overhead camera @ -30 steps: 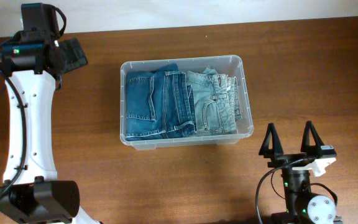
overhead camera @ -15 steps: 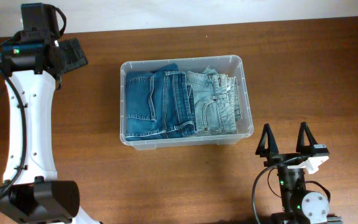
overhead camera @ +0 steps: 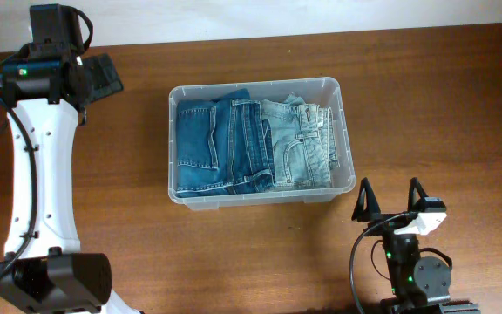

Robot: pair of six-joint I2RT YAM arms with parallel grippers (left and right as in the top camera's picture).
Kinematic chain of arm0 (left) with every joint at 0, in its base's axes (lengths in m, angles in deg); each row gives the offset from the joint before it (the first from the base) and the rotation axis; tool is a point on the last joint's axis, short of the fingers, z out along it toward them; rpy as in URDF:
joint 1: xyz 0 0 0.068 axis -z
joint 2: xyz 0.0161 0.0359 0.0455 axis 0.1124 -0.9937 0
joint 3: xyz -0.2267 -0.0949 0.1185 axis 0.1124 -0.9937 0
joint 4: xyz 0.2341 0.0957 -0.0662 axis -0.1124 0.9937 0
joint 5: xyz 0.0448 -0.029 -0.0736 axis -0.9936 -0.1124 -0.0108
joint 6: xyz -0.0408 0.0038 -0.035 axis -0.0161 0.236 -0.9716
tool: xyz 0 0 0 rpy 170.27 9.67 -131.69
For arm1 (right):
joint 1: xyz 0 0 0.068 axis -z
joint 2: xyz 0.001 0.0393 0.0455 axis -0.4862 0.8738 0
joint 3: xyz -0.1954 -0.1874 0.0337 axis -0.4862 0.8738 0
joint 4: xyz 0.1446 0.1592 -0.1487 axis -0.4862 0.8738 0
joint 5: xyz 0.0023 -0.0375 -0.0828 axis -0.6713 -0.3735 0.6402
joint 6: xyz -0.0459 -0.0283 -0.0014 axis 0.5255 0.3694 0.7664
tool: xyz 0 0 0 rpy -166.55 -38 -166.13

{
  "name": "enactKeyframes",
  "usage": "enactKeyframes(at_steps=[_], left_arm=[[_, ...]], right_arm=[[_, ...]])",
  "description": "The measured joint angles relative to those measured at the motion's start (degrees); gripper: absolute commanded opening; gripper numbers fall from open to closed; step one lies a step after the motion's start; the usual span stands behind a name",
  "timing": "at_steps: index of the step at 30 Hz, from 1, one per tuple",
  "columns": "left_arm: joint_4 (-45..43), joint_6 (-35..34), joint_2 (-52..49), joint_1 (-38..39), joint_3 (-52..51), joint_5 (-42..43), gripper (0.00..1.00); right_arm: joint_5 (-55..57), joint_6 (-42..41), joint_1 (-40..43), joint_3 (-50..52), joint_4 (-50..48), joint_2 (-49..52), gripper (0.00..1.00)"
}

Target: Pack container

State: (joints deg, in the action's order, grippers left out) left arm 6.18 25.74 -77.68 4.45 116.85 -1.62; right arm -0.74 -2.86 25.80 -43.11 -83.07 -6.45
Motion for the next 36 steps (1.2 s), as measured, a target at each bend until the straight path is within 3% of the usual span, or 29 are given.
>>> enactKeyframes(at_steps=[15,36], left_arm=[[0.02,0.0,0.0,0.0,0.0,0.0,0.99],[0.02,0.0,0.0,0.0,0.0,0.0,0.99]], right_arm=[[-3.45,12.22,0.0,0.0,7.32,-0.04,0.99],[-3.48,14.03,0.0,0.0,7.32,-0.04,0.99]])
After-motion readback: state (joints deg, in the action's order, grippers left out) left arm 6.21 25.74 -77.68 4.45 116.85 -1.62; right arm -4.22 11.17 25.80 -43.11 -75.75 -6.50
